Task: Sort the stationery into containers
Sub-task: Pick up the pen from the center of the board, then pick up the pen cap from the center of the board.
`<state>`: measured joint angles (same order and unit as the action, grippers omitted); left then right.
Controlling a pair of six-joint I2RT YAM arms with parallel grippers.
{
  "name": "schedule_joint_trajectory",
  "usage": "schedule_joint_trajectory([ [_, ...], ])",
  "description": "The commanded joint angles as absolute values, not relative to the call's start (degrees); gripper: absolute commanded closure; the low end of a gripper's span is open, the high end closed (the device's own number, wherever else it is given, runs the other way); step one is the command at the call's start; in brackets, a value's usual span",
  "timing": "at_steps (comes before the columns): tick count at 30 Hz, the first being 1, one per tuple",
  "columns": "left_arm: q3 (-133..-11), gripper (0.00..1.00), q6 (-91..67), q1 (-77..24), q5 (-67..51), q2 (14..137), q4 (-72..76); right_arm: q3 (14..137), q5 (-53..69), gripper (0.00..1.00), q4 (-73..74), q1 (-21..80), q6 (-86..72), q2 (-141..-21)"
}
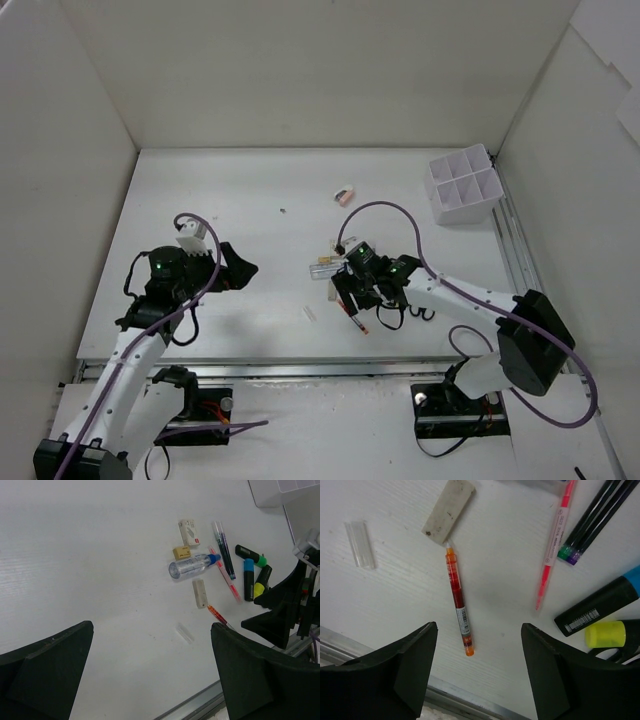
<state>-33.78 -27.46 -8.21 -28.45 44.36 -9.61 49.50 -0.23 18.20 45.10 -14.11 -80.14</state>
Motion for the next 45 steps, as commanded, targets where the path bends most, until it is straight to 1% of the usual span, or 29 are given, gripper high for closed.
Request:
schedule_joint_trajectory([
  [1,-33.58,0.0,-32.77,-10.63,-24.01,44.38,-7.47,50.36,-3.06,0.38,18.11,46.93,-16.26,-83.49],
  [2,-33.31,0.0,-33.48,-12.29,-22.95,44.56,-7.73,50.71,-3.42,0.4,18.11,47.46,-16.35,-85.76],
  [4,-33.4,0.0,-35.06,-13.97,-19.96,45.7,-9.05,52.03,-3.34,0.42,17.84,47.81,-16.44,-87.79],
  [10,-35.33,0.01,-37.35,-20.47,-12.4,48.42,-13.88,51.94,-1.15,0.56,14.68,48.34,-16.61,-94.21],
  [13,-35.42,0.0,-38.84,-23.2,-10.64,49.91,-13.97,51.77,-0.62,0.69,13.8,48.25,-17.22,-96.59],
  [14,-35.85,0.01,-39.2,-23.81,-10.29,50.44,-14.24,51.68,-0.44,0.77,13.62,48.34,-17.31,-97.11],
  [16,-36.47,0.01,-40.16,-25.57,-8.88,52.28,-15.11,51.5,-0.44,0.88,13.45,48.25,-17.14,-96.95],
  [17,-37.26,0.01,-40.34,-26.19,-8.53,52.99,-15.47,51.33,-0.44,0.99,13.45,48.25,-16.62,-96.07],
  [18,-37.61,0.0,-40.86,-26.8,-7.66,53.61,-16.08,50.89,-0.44,1.0,13.45,48.25,-16.44,-95.46],
  [24,-41.48,0.01,-44.29,-34.35,-5.63,60.81,-17.66,48.79,-1.66,1.0,13.62,48.34,-16.26,-87.29],
  [27,-45.96,0.0,-47.8,-37.61,-3.25,69.4,-21.88,47.29,-8.06,1.0,13.62,48.25,-18.1,-80.79],
  [29,-49.02,0.01,-50.35,-39.54,-3.6,72.67,-22.24,46.41,-11.67,1.0,13.71,47.99,-20.38,-75.78],
  [31,-50.96,0.07,-53.5,-41.13,-4.66,77.05,-21.89,44.92,-16.14,1.0,13.97,47.81,-21.88,-71.22],
  [32,-51.59,0.12,-54.74,-41.83,-4.48,78.38,-22.15,43.96,-17.39,1.0,14.06,47.55,-23.1,-69.71],
  [34,-52.73,0.17,-57.29,-42.97,-4.04,82.17,-23.28,43.16,-20.28,1.0,14.5,47.64,-24.08,-66.03],
  [35,-53.52,0.27,-59.57,-42.98,-4.13,83.31,-24.68,42.37,-20.82,1.0,14.5,47.38,-24.69,-64.96],
  [36,-53.96,0.31,-60.89,-42.98,-3.96,85.15,-25.31,41.93,-21.18,1.0,14.76,47.46,-25.05,-64.17],
  [38,-54.93,0.37,-64.14,-43.51,-4.13,86.65,-26.01,41.14,-23.72,1.0,15.11,47.55,-25.49,-62.67],
  [40,-56.59,0.39,-65.65,-45.26,-3.34,88.59,-26.1,40.87,-26.09,1.0,15.82,47.63,-25.93,-62.32],
  [42,-58.26,0.43,-67.76,-45.88,-1.5,91.04,-28.03,40.61,-26.72,1.0,16.78,47.9,-26.45,-62.23],
  [45,-60.99,0.53,-70.04,-47.19,-0.27,94.12,-31.02,40.17,-28.38,1.0,17.58,48.08,-26.54,-61.79],
])
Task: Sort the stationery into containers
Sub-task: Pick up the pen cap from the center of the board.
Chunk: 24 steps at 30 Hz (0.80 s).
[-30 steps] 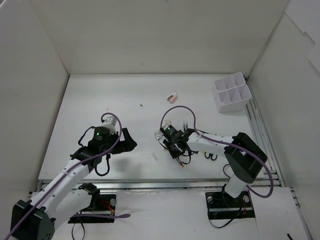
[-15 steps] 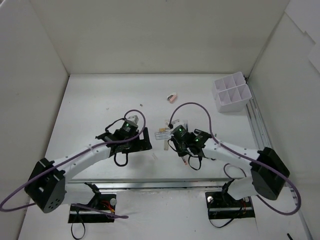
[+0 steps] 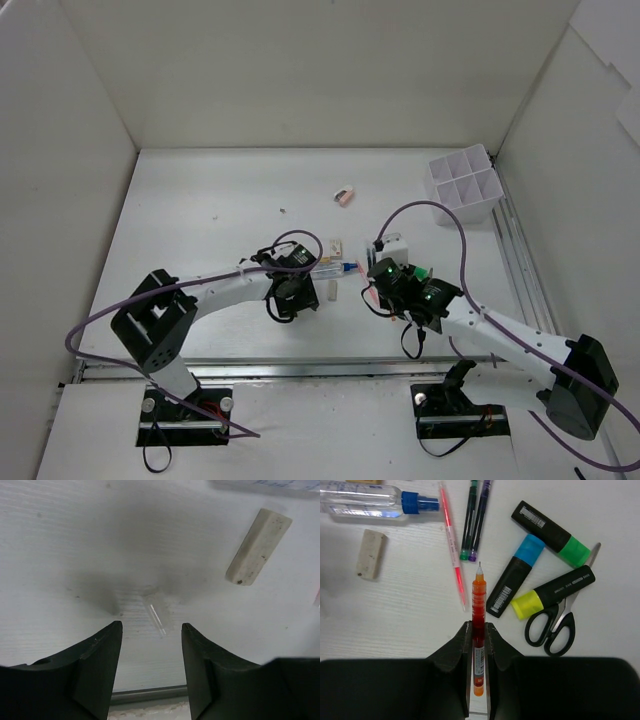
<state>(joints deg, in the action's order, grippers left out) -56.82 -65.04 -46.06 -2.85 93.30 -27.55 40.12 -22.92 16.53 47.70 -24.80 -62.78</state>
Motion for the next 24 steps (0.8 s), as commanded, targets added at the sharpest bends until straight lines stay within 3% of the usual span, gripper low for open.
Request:
schedule_joint_trajectory([
  [1,-61.52,0.54,-70.14,-47.2,-0.26,94.65,-31.2,40.08,-28.56,1.0,17.84,47.99,-26.72,-61.27],
  [9,-63.63,0.67,-71.1,-48.25,-0.44,99.75,-31.73,39.38,-28.56,1.0,19.33,48.08,-26.72,-58.54],
  [18,-64.95,1.0,-69.17,-48.25,-1.58,102.04,-30.24,39.11,-25.77,1.0,20.21,47.99,-26.11,-56.95],
  [24,-68.28,1.0,-63.12,-46.24,3.16,98.27,-29.54,39.99,-18.92,1.0,19.43,48.34,-20.5,-55.38],
])
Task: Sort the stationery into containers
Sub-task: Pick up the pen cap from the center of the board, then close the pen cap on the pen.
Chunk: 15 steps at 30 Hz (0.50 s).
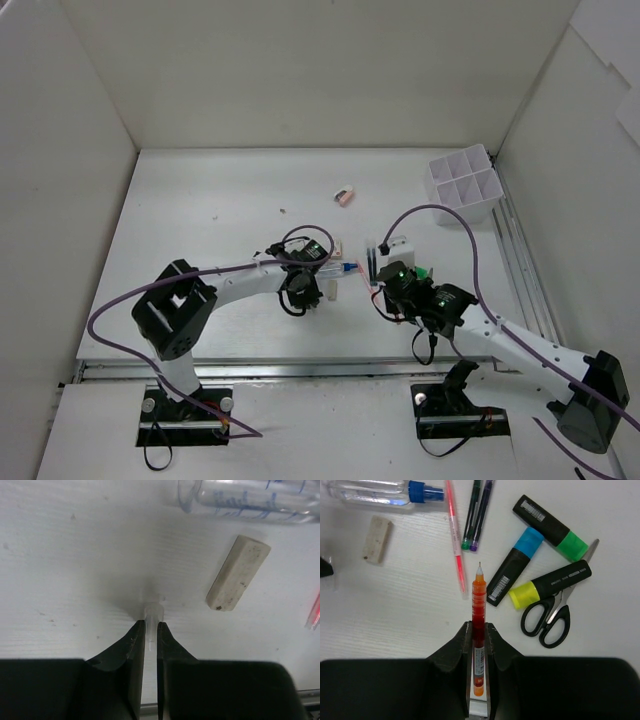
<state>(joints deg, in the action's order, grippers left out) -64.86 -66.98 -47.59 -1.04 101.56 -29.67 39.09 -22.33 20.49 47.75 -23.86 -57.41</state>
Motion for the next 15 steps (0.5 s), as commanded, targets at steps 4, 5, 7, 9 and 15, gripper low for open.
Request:
schedule_joint_trajectory([
  [4,-68.82,1.0,-54.69,-43.07,5.97,91.07,-22.53,39.64,-10.13,1.0,16.27,48.69,-14.95,-51.16],
  [5,-68.64,1.0,-52.14,-43.07,7.19,87.4,-20.67,39.29,-7.58,1.0,13.3,48.78,-13.55,-50.11],
  [7,-68.03,1.0,-47.3,-43.07,9.31,82.47,-16.12,37.45,1.63,1.0,6.12,48.69,-10.12,-47.56],
  [9,-67.5,1.0,-43.79,-43.07,11.68,79.73,-13.81,36.57,10.26,1.0,1.26,48.69,-8.53,-47.54],
  [15,-65.66,1.0,-39.11,-41.14,10.55,72.17,-4.85,41.03,20.3,1.0,-9.66,48.78,-6.77,-56.84],
])
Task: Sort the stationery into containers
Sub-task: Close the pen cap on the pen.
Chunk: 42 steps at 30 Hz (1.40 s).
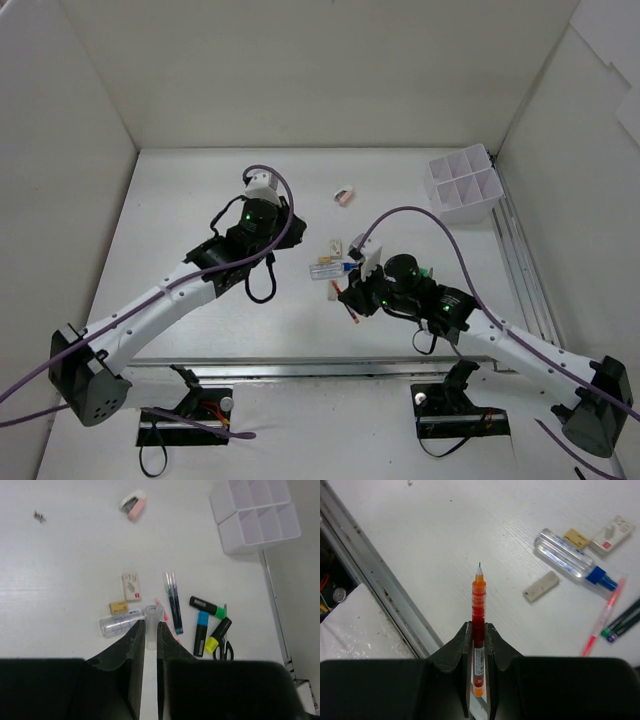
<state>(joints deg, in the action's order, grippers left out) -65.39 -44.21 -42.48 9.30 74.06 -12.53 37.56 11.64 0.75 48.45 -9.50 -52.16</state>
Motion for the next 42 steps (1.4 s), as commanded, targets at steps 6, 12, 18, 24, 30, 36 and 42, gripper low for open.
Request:
schedule_joint_trajectory([
  [6,-63.11,1.0,-38.93,-40.61,7.48,68.29,-2.29,44.29,18.82,1.0,-17.22,49.57,-7.03,-62.57],
  [12,-59.77,1.0,-42.09,-40.08,4.84,65.83,-0.44,43.33,16.09,1.0,-27.14,50.1,-7.64,-64.07],
  [18,-57.31,1.0,-45.61,-40.08,4.74,64.16,1.4,45.08,11.43,1.0,-27.95,50.27,-8.26,-66.71],
  [24,-56.16,1.0,-46.14,-40.08,5.36,63.02,2.37,47.63,9.06,1.0,-25.31,50.19,-8.0,-70.48],
  [30,-56.07,1.0,-46.14,-40.08,5.8,63.02,2.29,48.69,7.3,1.0,-26.89,50.27,-7.91,-71.98],
  [36,-55.63,1.0,-45.97,-40.08,5.98,62.67,2.64,49.66,5.72,1.0,-26.46,50.27,-7.65,-72.25],
  [42,-55.46,1.0,-45.97,-40.08,5.89,62.93,2.99,50.18,4.84,1.0,-26.1,50.27,-7.21,-72.34],
])
